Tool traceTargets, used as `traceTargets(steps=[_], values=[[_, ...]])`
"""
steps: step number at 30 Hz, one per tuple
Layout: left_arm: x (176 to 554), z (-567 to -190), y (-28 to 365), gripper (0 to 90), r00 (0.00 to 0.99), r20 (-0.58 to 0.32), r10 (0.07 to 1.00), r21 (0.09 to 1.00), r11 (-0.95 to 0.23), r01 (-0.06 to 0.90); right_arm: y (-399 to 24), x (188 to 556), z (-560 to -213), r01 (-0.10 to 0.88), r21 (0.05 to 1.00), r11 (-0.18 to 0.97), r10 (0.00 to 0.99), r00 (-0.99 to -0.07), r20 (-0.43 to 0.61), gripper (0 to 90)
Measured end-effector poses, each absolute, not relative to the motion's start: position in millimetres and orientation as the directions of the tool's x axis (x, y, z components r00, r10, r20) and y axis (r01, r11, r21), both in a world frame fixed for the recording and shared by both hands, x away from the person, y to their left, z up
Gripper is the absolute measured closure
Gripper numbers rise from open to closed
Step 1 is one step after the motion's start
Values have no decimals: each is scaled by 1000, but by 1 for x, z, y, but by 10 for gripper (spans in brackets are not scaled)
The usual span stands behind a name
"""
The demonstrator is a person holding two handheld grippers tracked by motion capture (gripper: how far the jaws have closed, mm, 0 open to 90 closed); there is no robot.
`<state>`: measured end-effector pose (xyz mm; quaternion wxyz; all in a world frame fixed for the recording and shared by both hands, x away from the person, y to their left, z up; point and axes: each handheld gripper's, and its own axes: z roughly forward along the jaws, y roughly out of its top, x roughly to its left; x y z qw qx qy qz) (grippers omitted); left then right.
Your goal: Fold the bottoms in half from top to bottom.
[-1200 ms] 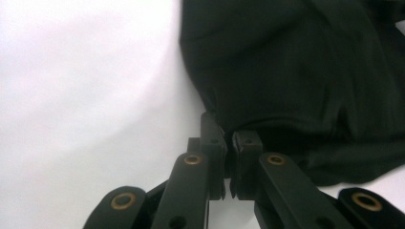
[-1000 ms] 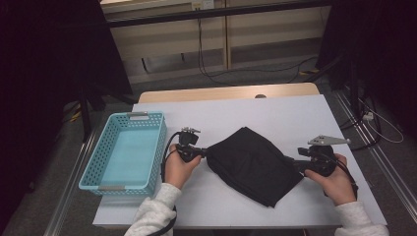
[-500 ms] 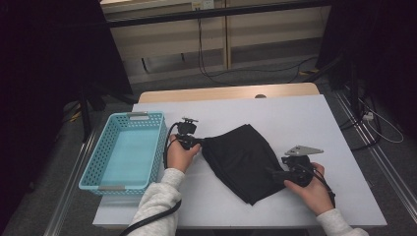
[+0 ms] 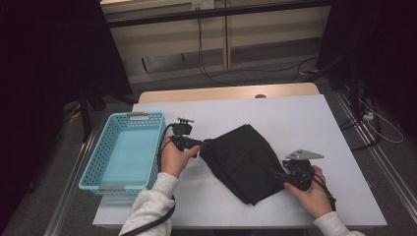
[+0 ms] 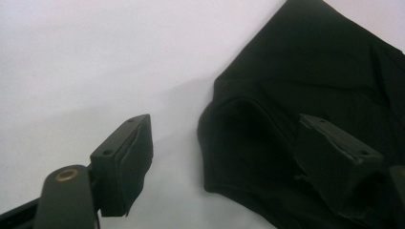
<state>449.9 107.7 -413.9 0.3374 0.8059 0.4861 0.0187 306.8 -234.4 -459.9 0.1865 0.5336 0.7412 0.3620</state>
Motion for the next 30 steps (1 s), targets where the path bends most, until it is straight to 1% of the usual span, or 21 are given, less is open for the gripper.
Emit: traceTargets(steps=[2, 4, 5, 7, 10, 11, 12, 13, 14, 15, 17, 19, 21, 23, 24, 25, 30], values=[[451, -417, 104, 182, 527, -317, 788, 544, -305, 782, -234, 307, -460, 658, 735, 164, 928, -356, 112, 392], [456, -423, 100, 175, 521, -293, 802, 530, -317, 786, -234, 307, -460, 658, 734, 167, 929, -355, 107, 402], [458, -428, 98, 160, 509, -299, 807, 522, -308, 796, -234, 307, -459, 660, 732, 167, 928, -355, 109, 413], [461, -436, 94, 164, 495, -307, 813, 500, -305, 811, -233, 305, -459, 662, 732, 160, 930, -350, 113, 442], [460, -438, 87, 162, 489, -302, 818, 499, -302, 812, -232, 304, -459, 662, 733, 155, 928, -351, 121, 486], [459, -437, 84, 204, 490, -291, 822, 491, -311, 814, -232, 303, -459, 663, 733, 153, 929, -350, 123, 492], [458, -435, 82, 270, 496, -288, 819, 479, -325, 815, -232, 303, -459, 664, 733, 148, 929, -348, 127, 497], [457, -435, 79, 321, 492, -303, 816, 464, -325, 824, -231, 302, -459, 663, 734, 146, 930, -345, 127, 504], [455, -434, 76, 375, 498, -296, 815, 458, -336, 823, -231, 302, -459, 663, 734, 146, 930, -344, 125, 514], [454, -433, 74, 412, 506, -268, 820, 452, -357, 817, -230, 301, -460, 663, 736, 139, 933, -338, 128, 525], [453, -432, 71, 525, 498, -259, 827, 437, -360, 824, -230, 300, -459, 664, 736, 133, 935, -331, 129, 555], [453, -431, 71, 656, 489, -265, 831, 411, -361, 837, -229, 299, -459, 671, 731, 125, 936, -324, 138, 605], [454, -432, 72, 757, 483, -299, 823, 384, -359, 850, -228, 299, -458, 678, 725, 122, 934, -325, 146, 647], [455, -432, 71, 792, 475, -316, 822, 363, -357, 860, -229, 299, -458, 680, 724, 117, 929, -332, 162, 703], [456, -431, 70, 799, 481, -309, 821, 356, -369, 859, -229, 299, -458, 683, 722, 111, 924, -338, 178, 749], [456, -430, 69, 807, 487, -297, 821, 348, -381, 856, -229, 299, -459, 686, 721, 100, 918, -343, 199, 768], [463, -417, 67, 825, 499, -259, 827, 271, -433, 860, -232, 299, -459, 686, 724, 65, 908, -343, 243, 808]])
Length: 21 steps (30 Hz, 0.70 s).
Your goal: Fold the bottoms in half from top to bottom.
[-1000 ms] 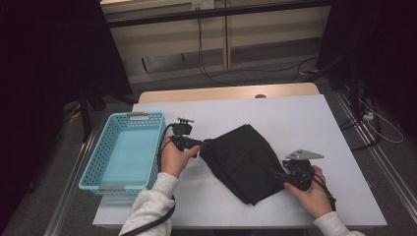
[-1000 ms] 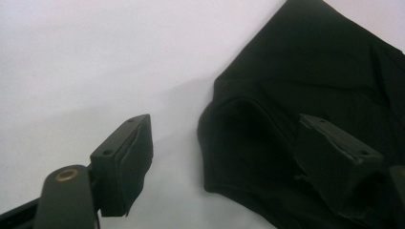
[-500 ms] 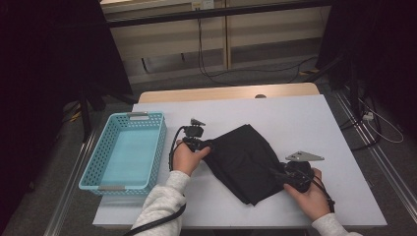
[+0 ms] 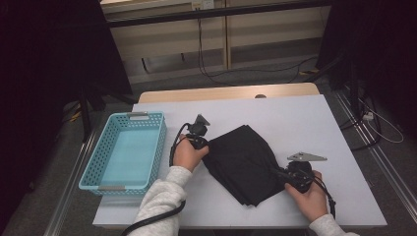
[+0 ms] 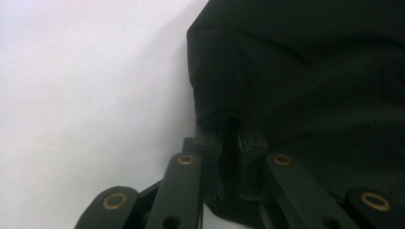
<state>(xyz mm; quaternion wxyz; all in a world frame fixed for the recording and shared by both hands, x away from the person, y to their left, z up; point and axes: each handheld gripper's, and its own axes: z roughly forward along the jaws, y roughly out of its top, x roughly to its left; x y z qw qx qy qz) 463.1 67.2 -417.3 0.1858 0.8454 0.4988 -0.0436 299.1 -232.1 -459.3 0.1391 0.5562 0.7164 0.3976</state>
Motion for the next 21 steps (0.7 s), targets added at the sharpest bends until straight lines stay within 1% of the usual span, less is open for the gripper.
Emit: traceTargets(steps=[4, 6, 11, 16, 17, 21], values=[[470, -406, 72, 829, 504, -248, 827, 216, -460, 861, -227, 299, -455, 685, 724, 85, 899, -365, 241, 820], [473, -402, 75, 830, 510, -240, 826, 181, -478, 860, -221, 297, -450, 666, 739, 103, 894, -388, 225, 822], [475, -391, 79, 830, 523, -204, 827, 129, -507, 852, -209, 296, -446, 651, 749, 123, 886, -413, 213, 823], [477, -373, 83, 832, 539, -173, 824, 79, -534, 842, -203, 297, -445, 640, 761, 105, 879, -418, 229, 823], [477, -369, 84, 833, 530, -171, 830, 66, -527, 847, -202, 296, -443, 635, 765, 107, 877, -422, 228, 823], [480, -353, 88, 834, 539, -151, 828, 42, -540, 841, -194, 295, -438, 613, 782, 110, 871, -439, 222, 823]])
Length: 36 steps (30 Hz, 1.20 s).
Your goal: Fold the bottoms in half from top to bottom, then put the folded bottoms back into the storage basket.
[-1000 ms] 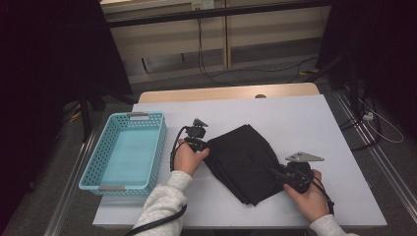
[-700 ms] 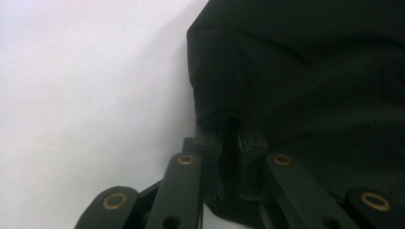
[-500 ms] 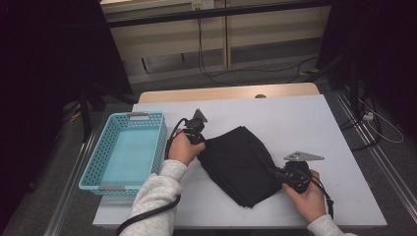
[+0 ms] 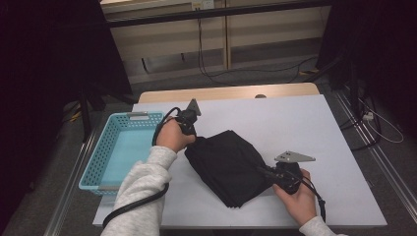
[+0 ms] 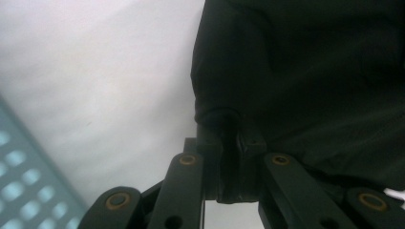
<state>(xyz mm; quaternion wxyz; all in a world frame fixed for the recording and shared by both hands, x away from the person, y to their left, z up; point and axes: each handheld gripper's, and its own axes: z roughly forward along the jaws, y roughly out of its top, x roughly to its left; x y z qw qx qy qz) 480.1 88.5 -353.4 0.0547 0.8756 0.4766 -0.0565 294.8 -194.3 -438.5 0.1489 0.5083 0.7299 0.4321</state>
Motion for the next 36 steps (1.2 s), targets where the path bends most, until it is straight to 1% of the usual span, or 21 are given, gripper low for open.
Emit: traceTargets(steps=[4, 8, 10, 15, 19, 30, 34, 36], values=[[480, -338, 92, 835, 560, -136, 817, 22, -563, 826, -188, 295, -435, 595, 797, 102, 864, -450, 225, 823], [481, -325, 99, 836, 557, -133, 820, 1, -562, 827, -183, 297, -433, 586, 805, 93, 857, -458, 235, 823], [481, -318, 101, 836, 568, -111, 816, -11, -572, 820, -179, 297, -430, 578, 811, 90, 853, -466, 237, 823], [483, -295, 111, 835, 573, -98, 814, -13, -576, 817, -167, 297, -420, 548, 832, 86, 838, -491, 236, 822], [485, -280, 121, 836, 566, -90, 820, -7, -569, 823, -159, 301, -413, 537, 841, 63, 824, -504, 260, 822], [492, -237, 140, 836, 567, -32, 823, 9, -567, 824, -135, 317, -397, 494, 869, 15, 795, -534, 289, 822], [493, -227, 149, 836, 568, -22, 823, -18, -568, 823, -127, 320, -391, 488, 873, 12, 783, -548, 296, 822], [493, -221, 153, 836, 565, -16, 825, -17, -565, 825, -122, 320, -389, 483, 876, 14, 778, -555, 293, 821]])
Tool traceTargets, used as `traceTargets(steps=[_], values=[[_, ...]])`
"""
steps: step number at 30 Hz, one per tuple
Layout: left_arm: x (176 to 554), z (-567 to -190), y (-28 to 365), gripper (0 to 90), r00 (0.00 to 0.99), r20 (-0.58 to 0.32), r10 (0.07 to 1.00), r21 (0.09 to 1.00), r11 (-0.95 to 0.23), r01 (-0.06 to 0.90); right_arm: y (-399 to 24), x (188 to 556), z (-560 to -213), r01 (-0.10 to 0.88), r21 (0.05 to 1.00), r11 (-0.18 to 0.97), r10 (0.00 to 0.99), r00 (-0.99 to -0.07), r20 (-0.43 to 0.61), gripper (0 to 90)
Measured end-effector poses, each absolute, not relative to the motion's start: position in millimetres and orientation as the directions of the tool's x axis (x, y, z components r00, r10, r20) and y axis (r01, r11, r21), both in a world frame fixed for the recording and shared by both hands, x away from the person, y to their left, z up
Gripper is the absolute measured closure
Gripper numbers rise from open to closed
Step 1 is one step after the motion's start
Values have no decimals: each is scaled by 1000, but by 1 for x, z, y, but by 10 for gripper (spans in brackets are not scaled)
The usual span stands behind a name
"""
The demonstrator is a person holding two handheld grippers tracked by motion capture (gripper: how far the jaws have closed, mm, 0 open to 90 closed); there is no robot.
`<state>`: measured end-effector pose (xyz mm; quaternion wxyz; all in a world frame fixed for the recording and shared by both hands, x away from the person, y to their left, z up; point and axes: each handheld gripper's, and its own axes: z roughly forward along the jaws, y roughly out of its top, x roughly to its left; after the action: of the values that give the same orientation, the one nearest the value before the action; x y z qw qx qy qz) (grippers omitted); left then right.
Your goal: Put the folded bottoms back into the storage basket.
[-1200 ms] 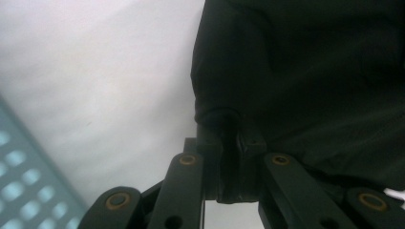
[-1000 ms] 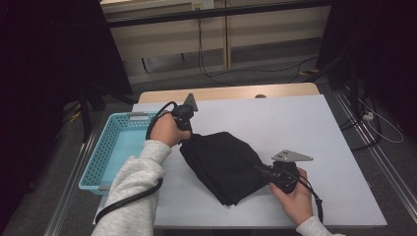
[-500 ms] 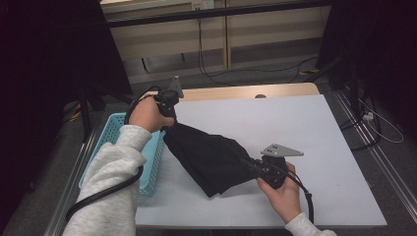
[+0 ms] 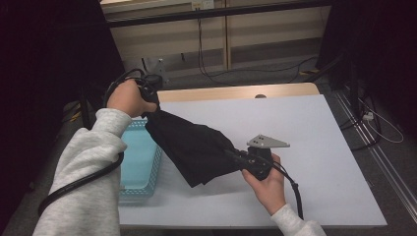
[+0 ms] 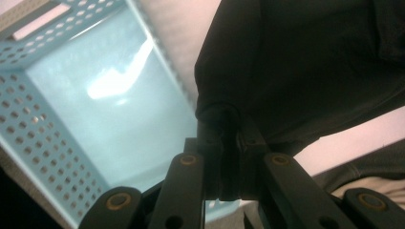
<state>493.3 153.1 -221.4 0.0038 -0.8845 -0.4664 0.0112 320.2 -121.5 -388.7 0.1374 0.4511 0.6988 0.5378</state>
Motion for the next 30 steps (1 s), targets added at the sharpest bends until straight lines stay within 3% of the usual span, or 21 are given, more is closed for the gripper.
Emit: traceTargets(steps=[9, 30], values=[[489, -190, 170, 836, 558, 43, 829, 5, -559, 829, -96, 325, -375, 459, 888, 13, 749, -592, 296, 821], [488, -155, 217, 837, 510, 69, 857, 25, -513, 858, -47, 341, -364, 423, 906, 5, 694, -654, 301, 821]])
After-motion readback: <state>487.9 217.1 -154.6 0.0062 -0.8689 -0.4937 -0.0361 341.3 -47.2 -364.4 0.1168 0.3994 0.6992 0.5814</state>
